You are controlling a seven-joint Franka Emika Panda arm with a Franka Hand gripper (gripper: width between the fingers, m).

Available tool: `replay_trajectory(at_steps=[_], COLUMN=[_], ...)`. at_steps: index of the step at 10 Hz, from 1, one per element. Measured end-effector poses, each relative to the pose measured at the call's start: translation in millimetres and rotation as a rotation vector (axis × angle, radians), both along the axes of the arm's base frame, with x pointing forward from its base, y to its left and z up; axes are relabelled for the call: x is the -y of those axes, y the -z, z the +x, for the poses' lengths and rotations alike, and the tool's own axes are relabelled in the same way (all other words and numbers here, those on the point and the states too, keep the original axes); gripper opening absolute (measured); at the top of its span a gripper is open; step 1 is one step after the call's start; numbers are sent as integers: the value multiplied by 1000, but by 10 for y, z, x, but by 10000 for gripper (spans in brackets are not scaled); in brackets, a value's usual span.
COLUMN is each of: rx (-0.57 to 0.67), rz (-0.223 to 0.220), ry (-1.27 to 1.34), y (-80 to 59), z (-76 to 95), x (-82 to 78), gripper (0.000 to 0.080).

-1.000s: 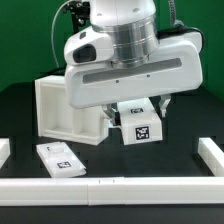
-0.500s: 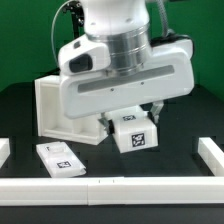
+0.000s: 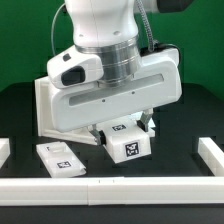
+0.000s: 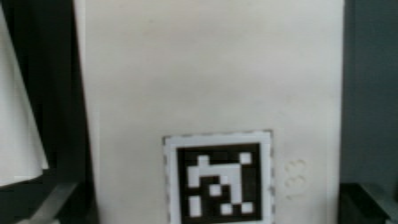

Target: Assemble cabinet

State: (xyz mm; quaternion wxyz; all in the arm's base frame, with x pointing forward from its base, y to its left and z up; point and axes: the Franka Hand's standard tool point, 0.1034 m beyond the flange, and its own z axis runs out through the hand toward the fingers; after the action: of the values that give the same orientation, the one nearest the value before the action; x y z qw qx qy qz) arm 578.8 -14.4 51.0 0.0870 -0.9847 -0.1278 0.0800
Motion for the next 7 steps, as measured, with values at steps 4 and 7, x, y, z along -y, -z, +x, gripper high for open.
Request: replay_trajectory(at_steps=[4, 7], rx=[49, 48], rz=[-28, -29], ry=[-79, -45], y=[344, 341], z=[-144, -158], x=[227, 442], gripper=[558, 558])
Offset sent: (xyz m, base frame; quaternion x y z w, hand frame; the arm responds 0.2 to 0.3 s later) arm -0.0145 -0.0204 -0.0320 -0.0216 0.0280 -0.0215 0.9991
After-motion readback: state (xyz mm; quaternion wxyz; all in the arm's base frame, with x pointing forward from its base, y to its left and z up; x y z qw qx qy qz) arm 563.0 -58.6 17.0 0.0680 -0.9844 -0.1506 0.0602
